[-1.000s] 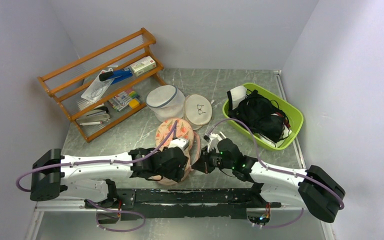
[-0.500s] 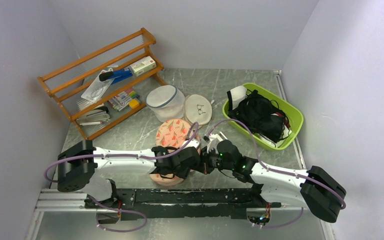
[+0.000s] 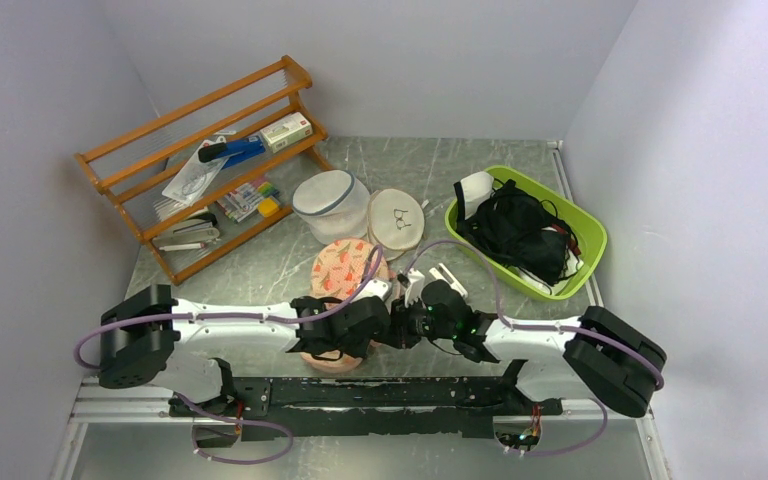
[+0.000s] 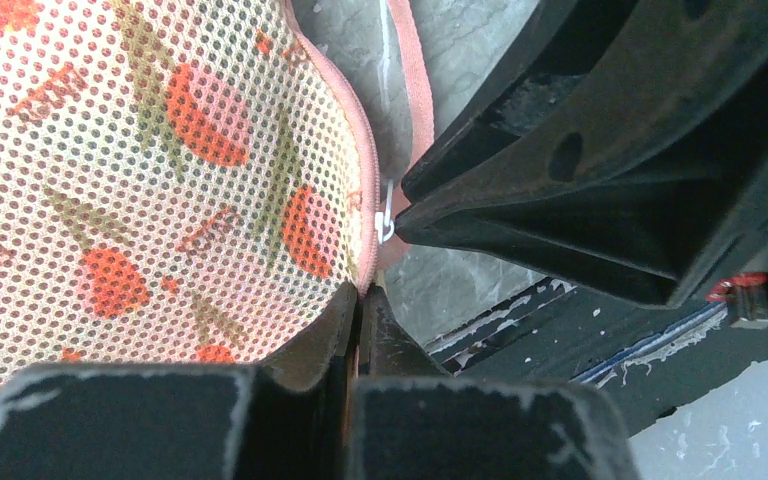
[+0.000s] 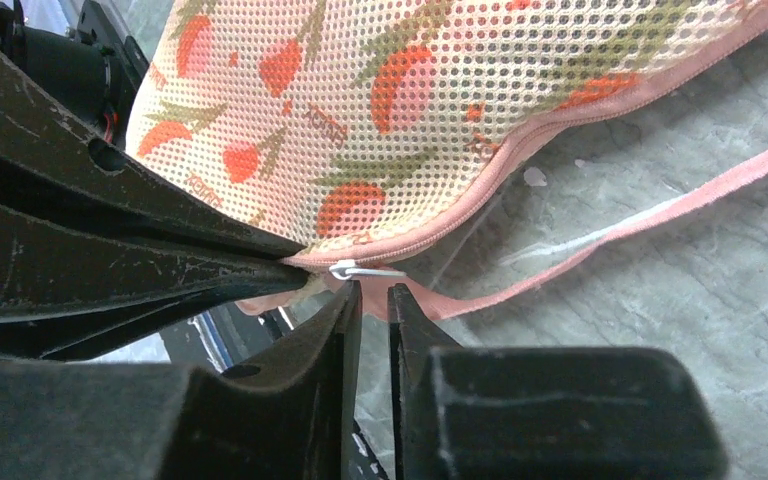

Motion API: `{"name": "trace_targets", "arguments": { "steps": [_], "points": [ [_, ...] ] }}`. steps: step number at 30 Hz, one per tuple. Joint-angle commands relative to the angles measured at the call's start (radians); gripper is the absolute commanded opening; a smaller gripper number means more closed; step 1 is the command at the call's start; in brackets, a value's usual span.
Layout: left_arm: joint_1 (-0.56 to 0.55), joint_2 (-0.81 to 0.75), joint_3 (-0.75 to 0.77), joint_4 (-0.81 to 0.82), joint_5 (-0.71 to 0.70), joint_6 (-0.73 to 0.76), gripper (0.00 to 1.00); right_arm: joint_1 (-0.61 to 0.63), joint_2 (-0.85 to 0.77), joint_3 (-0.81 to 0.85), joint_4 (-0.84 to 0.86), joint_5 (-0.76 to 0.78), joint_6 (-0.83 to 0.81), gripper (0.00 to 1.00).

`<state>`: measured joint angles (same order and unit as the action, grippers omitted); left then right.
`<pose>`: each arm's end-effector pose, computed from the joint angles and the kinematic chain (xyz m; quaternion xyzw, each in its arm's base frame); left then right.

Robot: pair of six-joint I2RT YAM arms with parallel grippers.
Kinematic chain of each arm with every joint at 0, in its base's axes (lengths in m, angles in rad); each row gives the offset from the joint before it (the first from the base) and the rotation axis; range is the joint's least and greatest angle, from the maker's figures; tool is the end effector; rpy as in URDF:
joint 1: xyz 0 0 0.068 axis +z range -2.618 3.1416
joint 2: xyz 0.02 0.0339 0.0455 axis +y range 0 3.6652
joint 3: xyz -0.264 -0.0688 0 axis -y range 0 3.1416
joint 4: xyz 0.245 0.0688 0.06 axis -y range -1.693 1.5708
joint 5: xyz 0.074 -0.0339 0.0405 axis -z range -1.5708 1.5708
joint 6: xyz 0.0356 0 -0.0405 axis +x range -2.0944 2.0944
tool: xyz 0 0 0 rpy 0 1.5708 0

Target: Unzip the laundry bag and remove the bra

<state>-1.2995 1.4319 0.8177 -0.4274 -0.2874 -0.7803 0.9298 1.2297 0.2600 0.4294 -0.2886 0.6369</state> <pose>0.0828 -0.2602 0.1894 0.2090 0.9329 -0.1532 0.2502 0.1189 0.1763 0.1385 -0.1958 0.8416 0.4328 0.2572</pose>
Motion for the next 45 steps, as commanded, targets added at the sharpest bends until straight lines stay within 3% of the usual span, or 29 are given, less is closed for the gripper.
{"name": "trace_targets", "arguments": {
  "steps": [1, 11, 17, 19, 29, 39, 45],
  "points": [
    [-0.004, -0.031, -0.013, 0.032, 0.011, -0.019, 0.07, 0.005, 0.036, -0.002, 0.096, -0.008, 0.016, 0.17],
    [-0.004, -0.044, -0.012, 0.022, 0.013, -0.016, 0.07, 0.004, 0.053, -0.007, 0.125, -0.015, 0.003, 0.27],
    [-0.004, -0.072, -0.023, 0.016, 0.013, -0.017, 0.07, -0.028, -0.06, -0.061, 0.14, -0.024, 0.0, 0.51],
    [-0.004, -0.095, -0.033, 0.029, 0.021, -0.01, 0.07, -0.042, -0.077, -0.064, 0.136, -0.048, -0.02, 0.55],
    [-0.004, -0.137, -0.044, 0.036, 0.035, 0.003, 0.07, -0.103, 0.013, -0.049, 0.293, -0.257, -0.012, 0.52],
    [-0.004, -0.134, -0.036, 0.041, 0.042, 0.006, 0.07, -0.102, 0.142, -0.048, 0.439, -0.311, 0.043, 0.38],
    [-0.004, -0.126, -0.028, 0.035, 0.04, 0.009, 0.07, -0.101, 0.147, -0.033, 0.421, -0.306, 0.034, 0.31]
  ]
}}
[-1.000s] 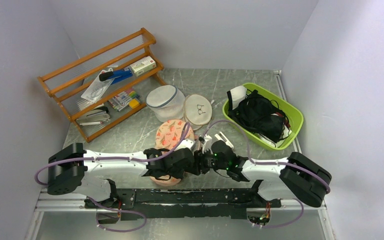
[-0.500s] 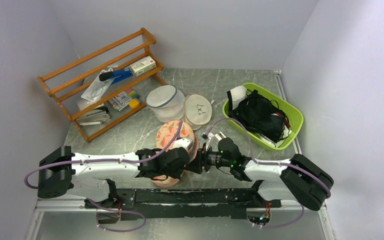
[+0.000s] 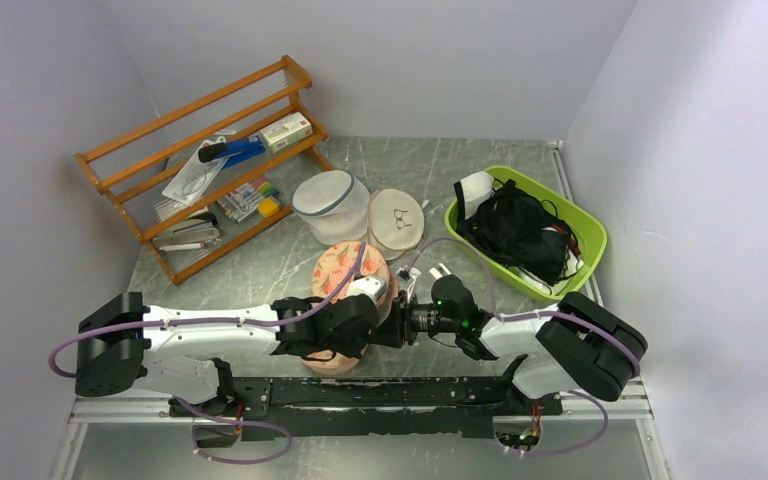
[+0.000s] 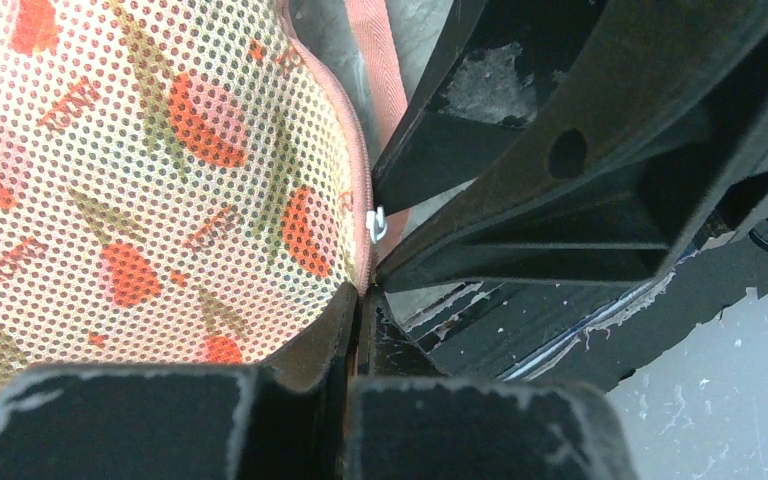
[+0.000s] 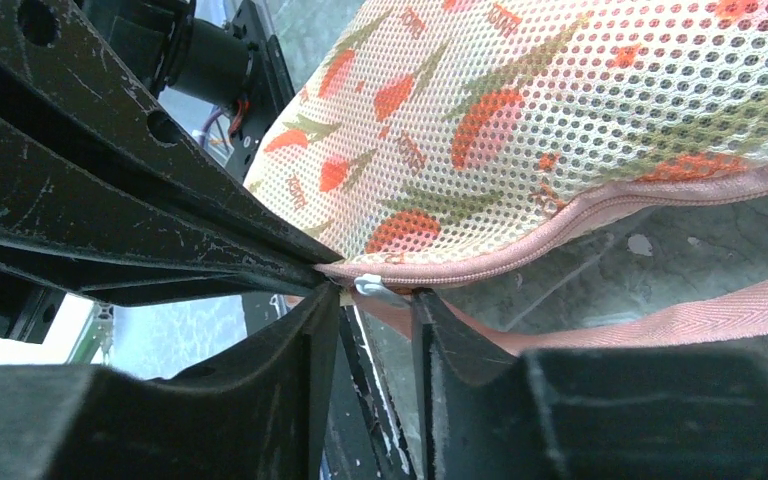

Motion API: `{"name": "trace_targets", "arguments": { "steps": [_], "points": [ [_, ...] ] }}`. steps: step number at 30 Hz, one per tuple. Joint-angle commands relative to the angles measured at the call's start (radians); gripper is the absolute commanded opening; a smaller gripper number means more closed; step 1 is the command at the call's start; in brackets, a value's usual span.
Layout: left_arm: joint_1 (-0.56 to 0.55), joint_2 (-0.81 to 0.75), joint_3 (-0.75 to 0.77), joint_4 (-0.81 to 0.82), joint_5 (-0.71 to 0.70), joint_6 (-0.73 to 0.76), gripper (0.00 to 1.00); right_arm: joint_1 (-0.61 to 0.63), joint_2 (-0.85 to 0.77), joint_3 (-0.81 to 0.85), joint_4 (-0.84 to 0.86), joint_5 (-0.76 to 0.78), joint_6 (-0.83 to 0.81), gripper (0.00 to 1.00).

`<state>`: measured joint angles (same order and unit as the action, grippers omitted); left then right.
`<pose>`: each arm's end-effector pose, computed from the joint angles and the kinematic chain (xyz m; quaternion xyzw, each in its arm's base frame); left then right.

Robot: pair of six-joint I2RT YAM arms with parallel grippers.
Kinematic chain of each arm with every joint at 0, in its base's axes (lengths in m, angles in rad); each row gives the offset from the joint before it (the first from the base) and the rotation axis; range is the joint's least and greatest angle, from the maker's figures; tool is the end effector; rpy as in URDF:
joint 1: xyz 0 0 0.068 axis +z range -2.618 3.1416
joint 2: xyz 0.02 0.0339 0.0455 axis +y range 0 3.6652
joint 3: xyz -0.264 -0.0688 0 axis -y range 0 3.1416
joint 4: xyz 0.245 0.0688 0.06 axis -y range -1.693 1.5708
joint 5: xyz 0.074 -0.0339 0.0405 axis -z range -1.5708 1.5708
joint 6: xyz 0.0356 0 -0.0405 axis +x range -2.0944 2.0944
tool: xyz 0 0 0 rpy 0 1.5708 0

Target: Unzip the laundry bag and remove the bra

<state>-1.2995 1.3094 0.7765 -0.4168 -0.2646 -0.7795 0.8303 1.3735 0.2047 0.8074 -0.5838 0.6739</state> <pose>0.0777 -0.2445 0.2076 0.2037 0.9225 -0.1975 0.2618 0.1315 0.1729 0.1337 -0.2247 0.7727 0.5448 0.2359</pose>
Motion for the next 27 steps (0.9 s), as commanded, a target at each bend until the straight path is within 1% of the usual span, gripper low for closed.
{"name": "trace_targets", "arguments": {
  "steps": [1, 4, 12, 16, 24, 27],
  "points": [
    [-0.004, -0.005, 0.012, 0.025, 0.018, 0.008, 0.07, -0.001, 0.001, 0.026, 0.029, -0.002, -0.007, 0.29],
    [-0.004, -0.007, 0.012, 0.025, 0.021, 0.006, 0.07, -0.002, -0.007, 0.029, 0.009, 0.014, -0.016, 0.26],
    [-0.004, -0.023, 0.006, 0.015, 0.019, -0.002, 0.07, -0.001, -0.037, 0.032, -0.04, 0.047, -0.026, 0.07],
    [-0.004, -0.031, 0.006, -0.001, 0.007, -0.006, 0.07, -0.002, -0.061, 0.034, -0.095, 0.067, -0.046, 0.0],
    [-0.004, -0.054, -0.009, -0.023, 0.002, -0.015, 0.07, -0.003, -0.129, 0.065, -0.272, 0.153, -0.124, 0.0],
    [-0.004, -0.059, -0.011, -0.031, 0.006, -0.014, 0.07, -0.002, -0.136, 0.082, -0.314, 0.176, -0.151, 0.0]
  ]
}}
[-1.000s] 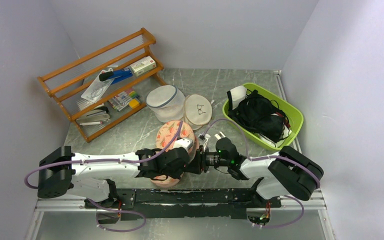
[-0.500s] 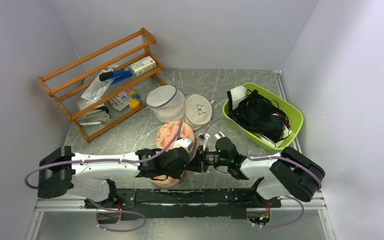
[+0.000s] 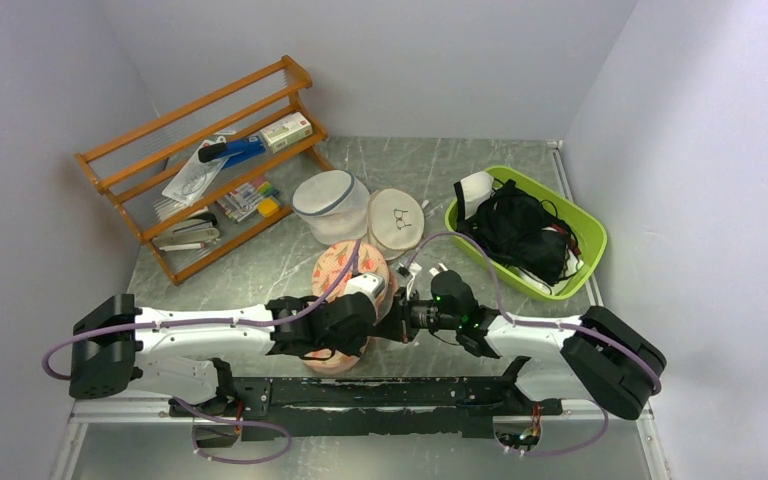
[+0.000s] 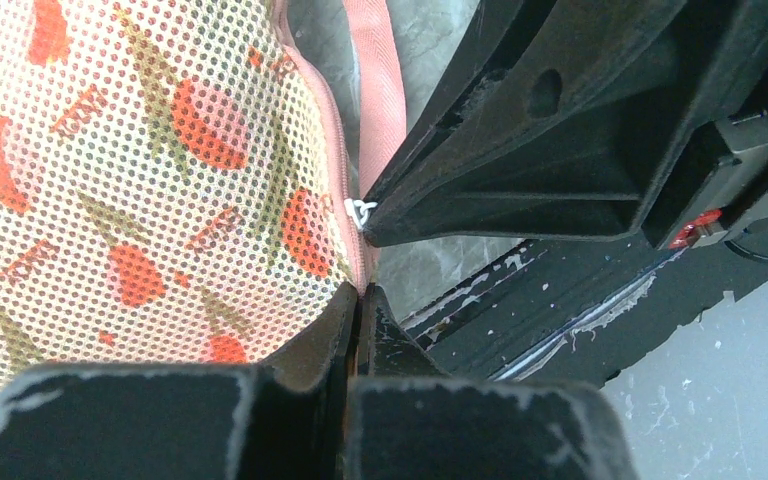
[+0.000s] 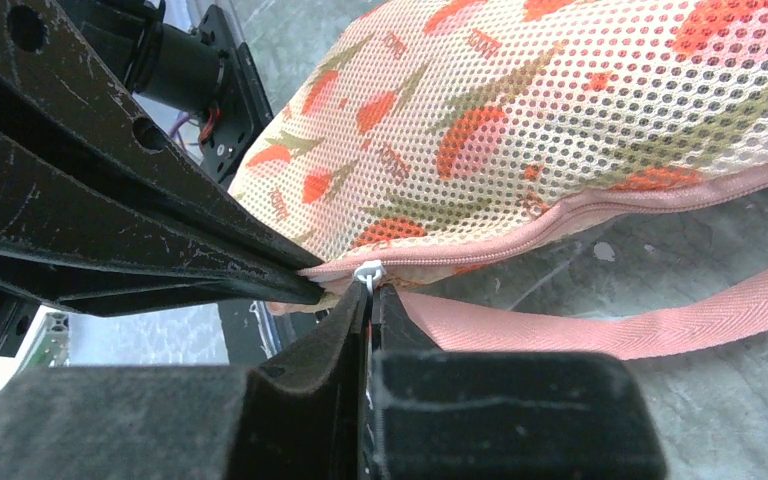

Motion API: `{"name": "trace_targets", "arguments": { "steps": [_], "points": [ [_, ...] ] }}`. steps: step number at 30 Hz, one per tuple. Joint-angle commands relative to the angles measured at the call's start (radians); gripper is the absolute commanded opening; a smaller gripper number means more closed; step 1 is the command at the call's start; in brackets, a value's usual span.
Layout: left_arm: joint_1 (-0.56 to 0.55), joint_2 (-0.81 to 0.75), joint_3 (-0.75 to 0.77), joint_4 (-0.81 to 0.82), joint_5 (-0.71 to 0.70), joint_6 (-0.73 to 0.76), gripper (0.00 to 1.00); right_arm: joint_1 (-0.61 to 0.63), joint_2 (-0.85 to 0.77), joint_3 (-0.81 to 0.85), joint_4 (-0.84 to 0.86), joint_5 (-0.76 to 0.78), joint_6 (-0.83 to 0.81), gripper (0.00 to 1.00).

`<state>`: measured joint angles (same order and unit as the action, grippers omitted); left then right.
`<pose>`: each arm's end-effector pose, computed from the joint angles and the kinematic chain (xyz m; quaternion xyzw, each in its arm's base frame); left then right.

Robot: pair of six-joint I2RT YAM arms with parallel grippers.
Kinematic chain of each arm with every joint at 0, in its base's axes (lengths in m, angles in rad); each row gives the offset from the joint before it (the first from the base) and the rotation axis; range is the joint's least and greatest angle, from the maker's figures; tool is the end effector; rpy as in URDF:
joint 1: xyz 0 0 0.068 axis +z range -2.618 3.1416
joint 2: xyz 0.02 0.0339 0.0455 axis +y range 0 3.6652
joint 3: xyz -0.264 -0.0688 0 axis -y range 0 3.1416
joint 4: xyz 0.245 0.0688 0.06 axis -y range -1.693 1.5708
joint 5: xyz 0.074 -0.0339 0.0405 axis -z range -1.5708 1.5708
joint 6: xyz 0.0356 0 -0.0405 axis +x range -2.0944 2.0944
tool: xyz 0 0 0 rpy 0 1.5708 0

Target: Unzip the laundry bag and remove the bra

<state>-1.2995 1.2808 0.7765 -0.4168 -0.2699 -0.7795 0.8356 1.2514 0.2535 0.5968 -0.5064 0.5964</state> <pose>0.0771 -0.2417 0.2144 0.1999 0.9186 -0.2081 0.2702 0.1328 0.1726 0.1497 -0.2336 0.7849 0.5084 0.2661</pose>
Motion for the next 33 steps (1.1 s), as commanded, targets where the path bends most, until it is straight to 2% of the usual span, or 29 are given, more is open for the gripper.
{"name": "trace_targets", "arguments": {
  "steps": [1, 5, 12, 17, 19, 23, 28, 33],
  "points": [
    [-0.004, -0.032, -0.012, -0.033, 0.013, -0.014, 0.07, -0.007, -0.014, 0.04, -0.115, 0.101, -0.081, 0.0],
    [-0.004, -0.031, -0.016, -0.031, 0.022, -0.01, 0.07, -0.008, 0.002, 0.056, -0.103, 0.065, -0.088, 0.0],
    [-0.004, -0.02, -0.022, -0.016, 0.033, -0.014, 0.07, -0.008, 0.02, 0.064, -0.077, 0.038, -0.075, 0.09],
    [-0.004, -0.012, -0.016, -0.016, 0.036, -0.009, 0.07, -0.008, 0.022, 0.053, -0.066, 0.027, -0.07, 0.11],
    [-0.004, -0.012, -0.013, -0.02, 0.034, -0.008, 0.07, -0.009, 0.025, 0.05, -0.06, 0.024, -0.066, 0.1],
    [-0.004, -0.014, -0.011, -0.023, 0.03, -0.009, 0.07, -0.009, 0.022, 0.044, -0.049, 0.023, -0.064, 0.0],
    [-0.004, -0.023, -0.014, -0.041, 0.018, -0.015, 0.07, -0.008, 0.008, 0.05, -0.108, 0.099, -0.075, 0.0],
    [-0.004, -0.03, -0.027, -0.052, 0.015, -0.024, 0.07, -0.008, -0.013, 0.064, -0.221, 0.285, -0.074, 0.0]
  ]
}}
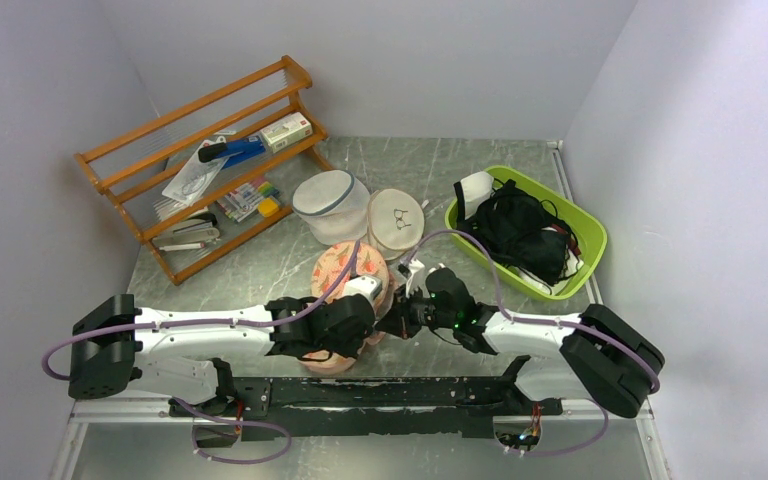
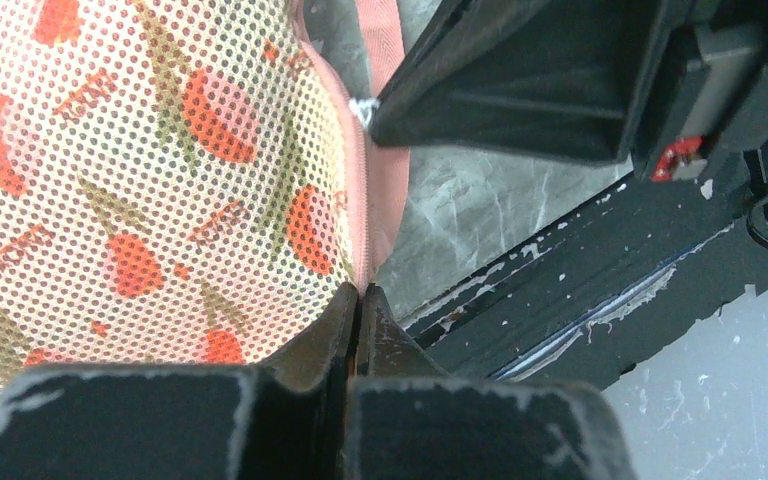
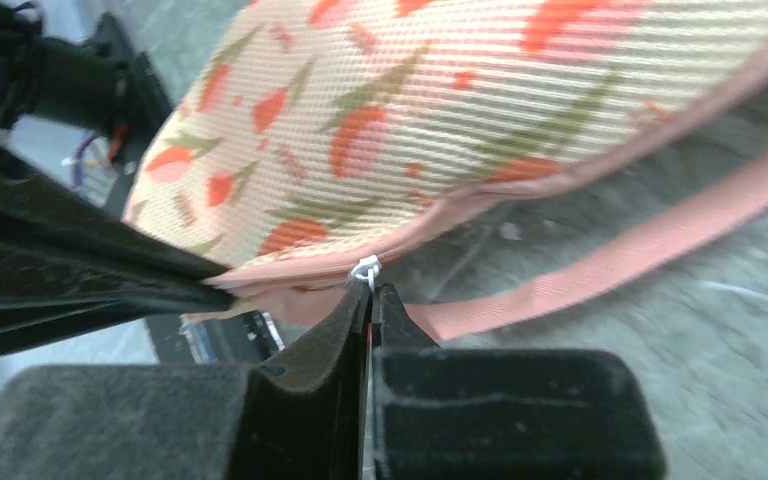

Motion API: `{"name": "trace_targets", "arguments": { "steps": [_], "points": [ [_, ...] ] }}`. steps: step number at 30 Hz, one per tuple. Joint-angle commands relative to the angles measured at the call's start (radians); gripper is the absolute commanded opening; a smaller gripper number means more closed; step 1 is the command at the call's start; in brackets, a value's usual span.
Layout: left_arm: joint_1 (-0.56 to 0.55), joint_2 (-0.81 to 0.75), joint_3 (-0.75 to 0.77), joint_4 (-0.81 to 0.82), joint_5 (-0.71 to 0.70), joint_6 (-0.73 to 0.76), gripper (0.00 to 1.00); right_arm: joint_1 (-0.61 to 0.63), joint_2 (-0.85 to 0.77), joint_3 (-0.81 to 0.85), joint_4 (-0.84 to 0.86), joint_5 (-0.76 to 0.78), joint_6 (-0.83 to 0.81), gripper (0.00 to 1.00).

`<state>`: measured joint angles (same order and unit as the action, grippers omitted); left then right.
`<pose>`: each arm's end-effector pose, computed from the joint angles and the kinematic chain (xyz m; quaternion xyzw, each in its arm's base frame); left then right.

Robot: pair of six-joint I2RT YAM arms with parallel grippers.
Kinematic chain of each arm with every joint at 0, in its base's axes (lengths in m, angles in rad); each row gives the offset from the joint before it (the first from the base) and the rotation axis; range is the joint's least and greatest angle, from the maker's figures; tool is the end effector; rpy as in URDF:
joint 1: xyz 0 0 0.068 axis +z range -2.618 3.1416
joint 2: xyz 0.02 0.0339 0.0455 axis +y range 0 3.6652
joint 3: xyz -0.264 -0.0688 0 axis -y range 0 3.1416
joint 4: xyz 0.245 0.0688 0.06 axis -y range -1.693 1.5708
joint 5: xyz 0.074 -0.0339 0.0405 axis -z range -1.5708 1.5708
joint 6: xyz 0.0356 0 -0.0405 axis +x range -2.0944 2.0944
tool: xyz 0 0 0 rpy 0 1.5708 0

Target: Unzip the laundry bag and remove the bra

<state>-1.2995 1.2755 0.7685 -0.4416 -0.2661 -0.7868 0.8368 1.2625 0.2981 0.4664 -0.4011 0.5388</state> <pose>0.0759 -0.2380 0.2115 0.2000 0.9230 -0.1985 0.2619 0.1388 0.1746 0.1469 -0.2257 0.8179 0.4502 0.2782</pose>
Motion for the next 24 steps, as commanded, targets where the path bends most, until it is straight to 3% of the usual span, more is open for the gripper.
{"name": "trace_targets", "arguments": {
  "steps": [1, 12, 17, 19, 22, 24],
  "points": [
    [-0.004, -0.023, -0.022, -0.029, 0.013, -0.02, 0.07, -0.011, -0.028, 0.022, -0.106, 0.204, -0.015, 0.0],
    [-0.004, -0.002, -0.069, -0.114, -0.015, -0.1, 0.07, -0.011, -0.06, 0.027, -0.228, 0.287, -0.002, 0.0],
    [-0.004, 0.0, -0.06, -0.204, -0.07, -0.118, 0.08, -0.005, -0.097, -0.017, -0.142, 0.12, -0.011, 0.0],
    [-0.004, -0.017, -0.056, -0.203, -0.068, -0.104, 0.17, 0.006, -0.1, -0.028, -0.102, 0.076, -0.001, 0.0],
    [-0.005, -0.069, -0.048, -0.164, -0.042, -0.076, 0.38, 0.033, -0.103, -0.03, -0.071, 0.057, 0.014, 0.0],
    [-0.004, -0.1, -0.041, -0.12, -0.015, -0.05, 0.58, 0.047, -0.107, -0.033, -0.048, 0.056, 0.029, 0.0]
  ]
}}
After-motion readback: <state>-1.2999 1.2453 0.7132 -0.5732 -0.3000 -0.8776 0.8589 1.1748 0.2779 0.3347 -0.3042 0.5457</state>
